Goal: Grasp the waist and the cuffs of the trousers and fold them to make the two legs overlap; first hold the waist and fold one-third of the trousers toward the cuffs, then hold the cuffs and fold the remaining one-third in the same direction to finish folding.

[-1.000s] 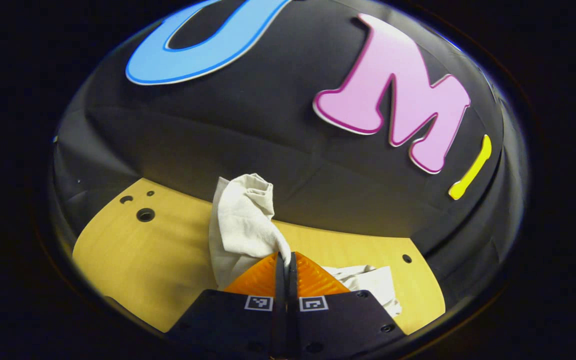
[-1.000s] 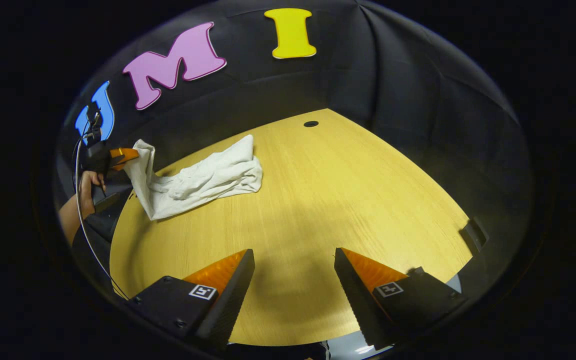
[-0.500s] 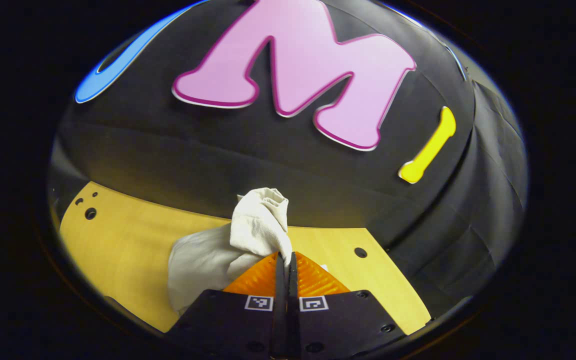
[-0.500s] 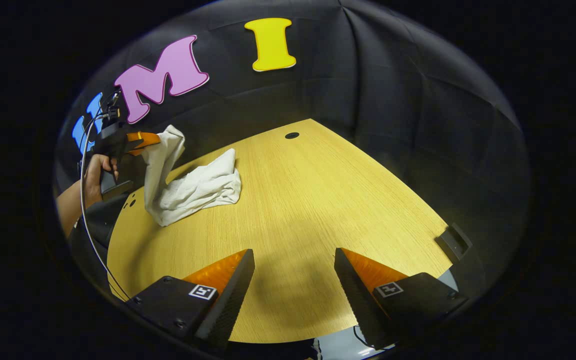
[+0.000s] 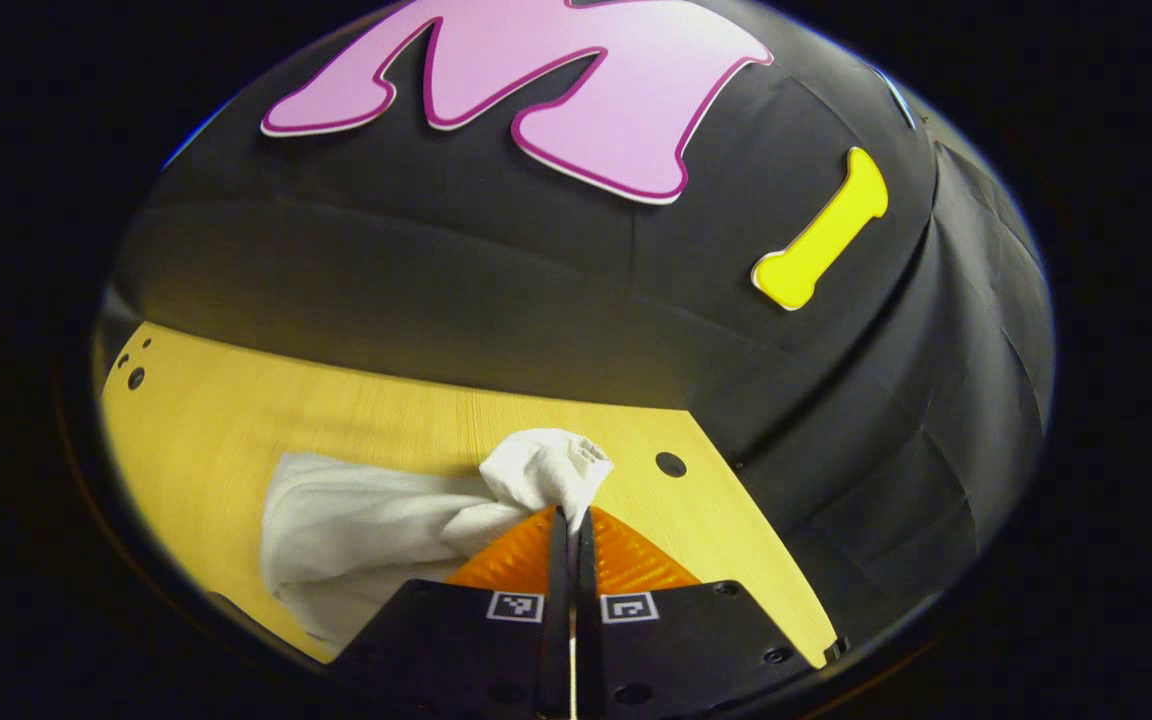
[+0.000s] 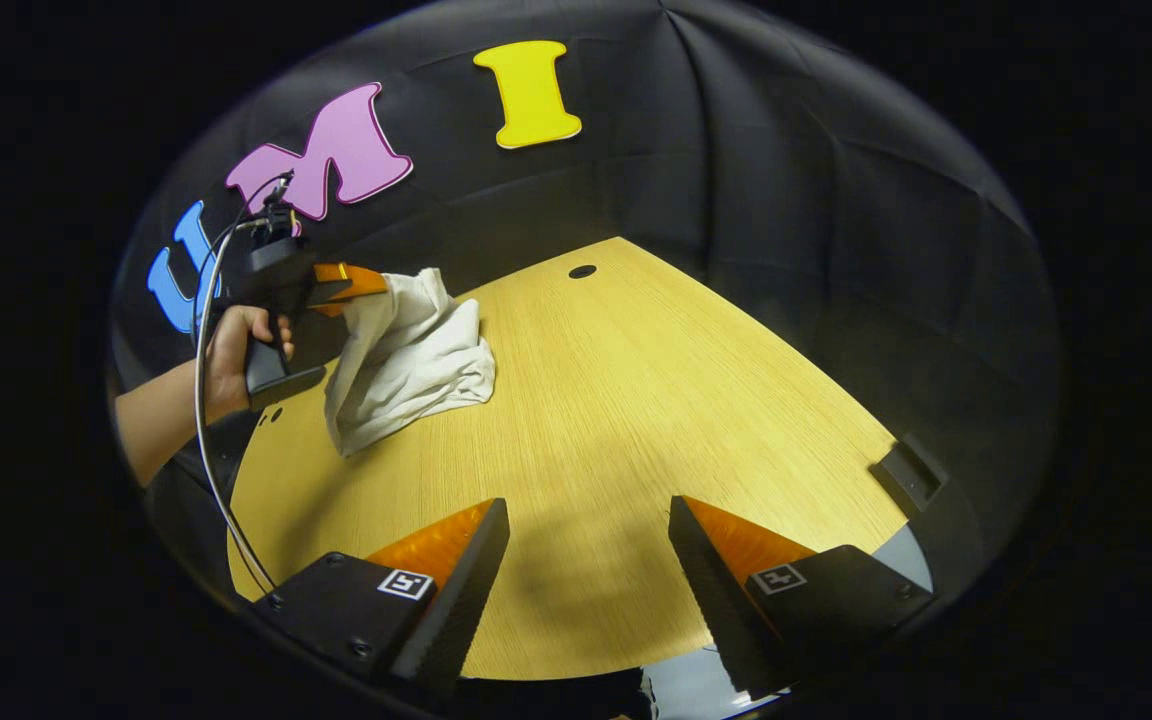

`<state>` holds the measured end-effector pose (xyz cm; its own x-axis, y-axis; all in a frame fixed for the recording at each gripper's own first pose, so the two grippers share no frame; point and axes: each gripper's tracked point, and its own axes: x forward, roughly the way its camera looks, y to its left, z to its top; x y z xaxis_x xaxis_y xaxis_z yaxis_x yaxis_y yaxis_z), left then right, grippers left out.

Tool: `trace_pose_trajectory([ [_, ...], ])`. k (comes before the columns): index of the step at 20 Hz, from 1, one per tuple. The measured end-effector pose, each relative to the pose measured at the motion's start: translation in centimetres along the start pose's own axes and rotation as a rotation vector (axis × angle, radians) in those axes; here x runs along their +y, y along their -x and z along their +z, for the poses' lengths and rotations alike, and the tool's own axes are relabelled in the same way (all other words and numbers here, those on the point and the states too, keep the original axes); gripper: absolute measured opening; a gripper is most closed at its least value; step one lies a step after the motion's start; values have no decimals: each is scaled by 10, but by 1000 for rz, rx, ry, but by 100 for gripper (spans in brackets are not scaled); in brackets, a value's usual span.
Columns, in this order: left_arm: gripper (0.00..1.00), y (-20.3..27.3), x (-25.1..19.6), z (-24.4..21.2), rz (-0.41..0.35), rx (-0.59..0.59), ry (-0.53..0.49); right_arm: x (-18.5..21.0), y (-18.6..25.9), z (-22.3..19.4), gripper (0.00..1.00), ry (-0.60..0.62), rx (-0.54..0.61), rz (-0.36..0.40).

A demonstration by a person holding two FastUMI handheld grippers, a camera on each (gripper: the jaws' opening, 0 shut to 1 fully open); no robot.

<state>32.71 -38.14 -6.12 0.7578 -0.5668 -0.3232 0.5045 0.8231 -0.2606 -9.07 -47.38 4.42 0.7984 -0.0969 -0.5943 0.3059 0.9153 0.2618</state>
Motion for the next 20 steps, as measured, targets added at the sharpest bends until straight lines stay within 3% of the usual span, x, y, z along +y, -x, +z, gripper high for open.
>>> trace_pose_trajectory([
  [2,9,-2,-2,-6,-3,9,25,2,3,5,99,3,-7,10],
  [3,21,0,-3,-7,-5,8,30,3,2,7,99,3,-9,15],
  [4,19,2,-3,-7,-6,1,30,4,0,6,99,3,-10,20],
  [7,63,25,-4,-9,-19,-6,10,7,-3,8,99,6,-8,40],
  [8,83,34,-1,-9,-12,-9,-13,9,-5,10,99,9,-7,48],
  [10,95,50,9,-6,24,-26,-76,13,-8,14,99,21,-9,61],
  [15,96,116,43,-5,137,-72,-191,27,-10,21,99,43,-18,100],
  [20,96,201,64,-18,191,-116,-219,42,-1,23,99,70,-36,129],
])
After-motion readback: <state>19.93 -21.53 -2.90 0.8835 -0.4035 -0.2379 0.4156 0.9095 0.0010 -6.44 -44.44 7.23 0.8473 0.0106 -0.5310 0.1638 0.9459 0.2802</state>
